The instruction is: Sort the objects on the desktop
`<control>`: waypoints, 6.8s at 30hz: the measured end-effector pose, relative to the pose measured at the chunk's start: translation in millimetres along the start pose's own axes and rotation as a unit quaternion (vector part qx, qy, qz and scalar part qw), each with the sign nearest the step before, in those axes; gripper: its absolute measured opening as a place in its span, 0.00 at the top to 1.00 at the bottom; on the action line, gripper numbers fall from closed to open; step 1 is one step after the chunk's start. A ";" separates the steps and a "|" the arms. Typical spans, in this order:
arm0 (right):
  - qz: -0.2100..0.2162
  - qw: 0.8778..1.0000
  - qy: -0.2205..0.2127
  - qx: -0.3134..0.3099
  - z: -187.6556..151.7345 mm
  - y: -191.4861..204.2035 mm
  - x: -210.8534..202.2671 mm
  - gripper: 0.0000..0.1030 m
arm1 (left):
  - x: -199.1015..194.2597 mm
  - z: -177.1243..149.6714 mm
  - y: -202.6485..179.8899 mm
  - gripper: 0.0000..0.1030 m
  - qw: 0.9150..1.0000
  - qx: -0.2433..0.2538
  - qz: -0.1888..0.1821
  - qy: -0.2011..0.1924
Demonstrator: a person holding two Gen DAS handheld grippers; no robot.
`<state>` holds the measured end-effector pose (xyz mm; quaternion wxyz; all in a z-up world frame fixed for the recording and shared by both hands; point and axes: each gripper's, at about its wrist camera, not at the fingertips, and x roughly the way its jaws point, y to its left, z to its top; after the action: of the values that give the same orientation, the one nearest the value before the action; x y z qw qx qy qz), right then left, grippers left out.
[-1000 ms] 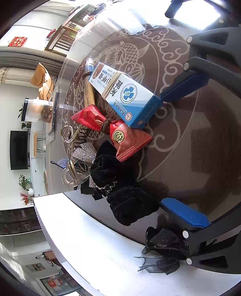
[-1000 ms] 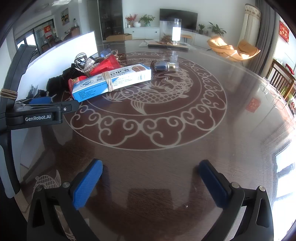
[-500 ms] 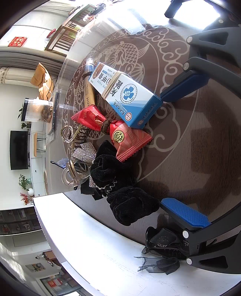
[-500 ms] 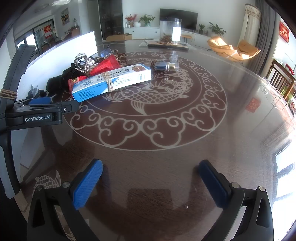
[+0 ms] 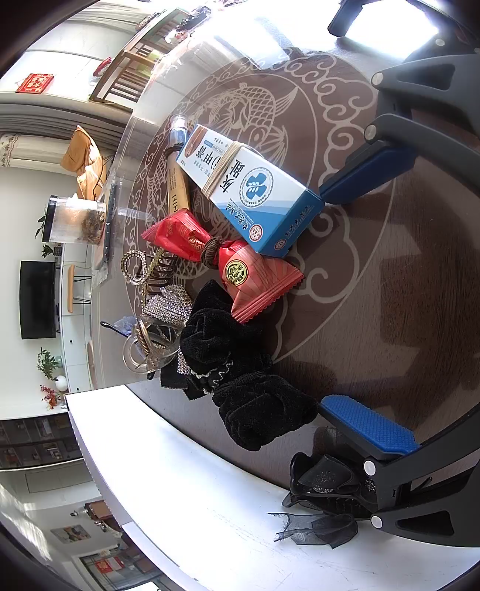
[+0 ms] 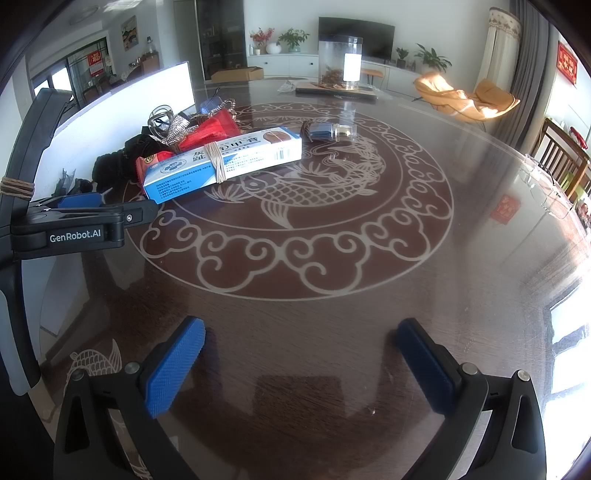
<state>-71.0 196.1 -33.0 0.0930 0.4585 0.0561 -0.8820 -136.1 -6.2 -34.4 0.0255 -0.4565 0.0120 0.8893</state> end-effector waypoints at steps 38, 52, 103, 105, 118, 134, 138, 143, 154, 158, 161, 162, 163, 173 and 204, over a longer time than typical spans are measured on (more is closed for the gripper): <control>0.000 1.000 0.000 0.000 0.2 -0.3 -0.4 0.00 | 0.3 0.4 0.2 0.00 1.000 0.000 0.000 0.000; 0.000 1.000 0.000 0.000 0.3 -0.5 -0.3 0.00 | 0.2 0.3 0.1 0.00 1.000 0.000 0.000 0.000; 0.000 1.000 0.000 0.000 0.0 -0.4 -0.1 0.00 | 0.0 0.3 0.2 0.00 1.000 0.000 0.000 0.000; 0.000 1.000 0.000 0.000 0.0 -0.4 -0.1 0.00 | 0.0 0.3 0.2 0.00 1.000 0.000 0.000 0.000; 0.000 1.000 0.000 0.000 0.0 -0.3 -0.2 0.00 | -0.2 0.4 0.1 0.00 1.000 0.000 0.000 0.000; 0.000 1.000 0.000 0.000 0.1 -0.3 -0.1 0.00 | -0.4 0.4 0.1 0.00 1.000 0.000 0.000 0.000; 0.000 1.000 0.000 0.000 0.1 -0.3 -0.1 0.00 | -0.4 0.3 0.1 0.00 1.000 0.000 0.000 0.000; 0.000 1.000 0.000 0.000 0.1 -0.4 0.0 0.00 | -0.4 0.3 0.3 0.00 1.000 0.000 0.000 0.000; 0.000 1.000 -0.001 0.000 0.2 -0.5 0.2 0.00 | -0.6 0.4 0.1 0.00 1.000 0.000 0.000 0.000; 0.000 1.000 -0.001 0.000 0.1 -0.5 0.3 0.00 | -0.6 0.3 0.3 0.00 1.000 0.000 0.000 0.000; 0.000 1.000 -0.001 0.000 0.1 -0.5 0.4 0.00 | -0.6 0.3 0.3 0.00 1.000 0.000 0.000 0.000; 0.000 1.000 0.000 0.000 0.1 -0.5 0.4 0.00 | -0.7 0.3 0.1 0.00 1.000 0.000 0.000 0.000; 0.000 1.000 0.000 0.000 0.1 -0.5 0.3 0.00 | -0.7 0.4 0.0 0.00 1.000 0.000 0.000 0.000; 0.000 1.000 0.000 0.000 0.2 -0.6 0.3 0.00 | -0.9 0.3 0.1 0.00 1.000 0.000 0.000 0.000; 0.000 1.000 -0.001 0.000 0.3 -0.8 0.0 0.00 | -1.2 0.3 0.0 0.00 1.000 0.000 0.000 0.000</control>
<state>-71.5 196.8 -32.8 0.0927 0.4581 0.0562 -0.8823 -135.6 -6.2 -33.2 0.0250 -0.4568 0.0119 0.8891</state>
